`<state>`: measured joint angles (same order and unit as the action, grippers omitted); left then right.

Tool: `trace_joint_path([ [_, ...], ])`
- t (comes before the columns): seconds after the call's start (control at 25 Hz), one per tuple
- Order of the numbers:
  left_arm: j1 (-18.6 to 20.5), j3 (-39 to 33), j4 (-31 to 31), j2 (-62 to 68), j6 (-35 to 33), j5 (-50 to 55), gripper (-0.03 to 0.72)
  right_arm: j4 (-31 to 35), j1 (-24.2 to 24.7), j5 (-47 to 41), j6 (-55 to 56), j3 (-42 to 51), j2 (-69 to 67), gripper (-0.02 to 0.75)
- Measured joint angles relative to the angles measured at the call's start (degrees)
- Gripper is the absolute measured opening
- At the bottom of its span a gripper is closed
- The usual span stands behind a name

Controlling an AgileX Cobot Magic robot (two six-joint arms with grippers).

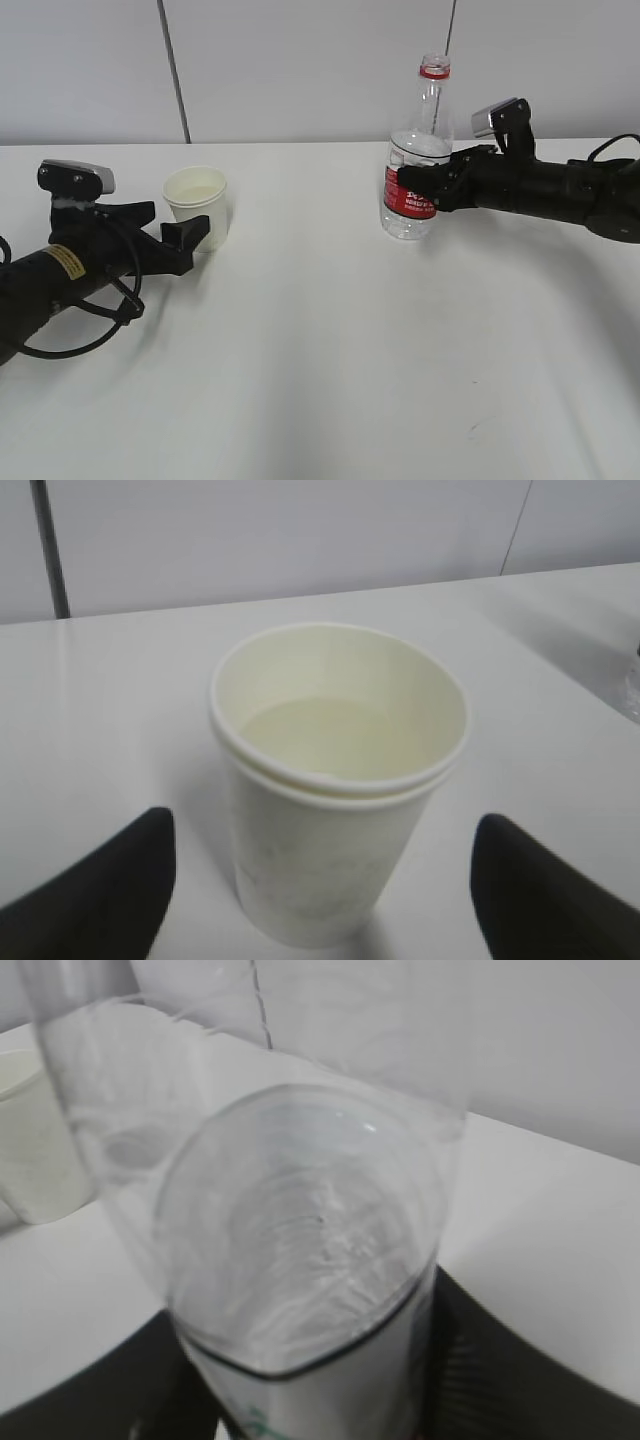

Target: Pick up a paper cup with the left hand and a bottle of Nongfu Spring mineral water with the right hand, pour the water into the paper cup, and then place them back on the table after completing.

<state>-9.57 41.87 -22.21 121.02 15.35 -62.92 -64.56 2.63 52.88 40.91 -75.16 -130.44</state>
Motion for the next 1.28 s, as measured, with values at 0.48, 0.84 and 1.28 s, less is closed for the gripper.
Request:
trace_joint_path([
  [0.48, 0.0, 0.0, 0.0, 0.0, 0.0, 0.0, 0.552, -1.1, 0.0, 0.2, -0.2, -0.1, 0.0, 0.531],
  [0.84, 0.0, 0.0, 0.0, 0.0, 0.0, 0.0, 0.552, -5.0, 0.5, 0.3, 1.7, -0.1, 0.0, 0.587],
  [1.28, 0.0, 0.0, 0.0, 0.0, 0.0, 0.0, 0.552, -10.2, 3.3, 1.7, 6.6, -0.1, 0.4, 0.587],
])
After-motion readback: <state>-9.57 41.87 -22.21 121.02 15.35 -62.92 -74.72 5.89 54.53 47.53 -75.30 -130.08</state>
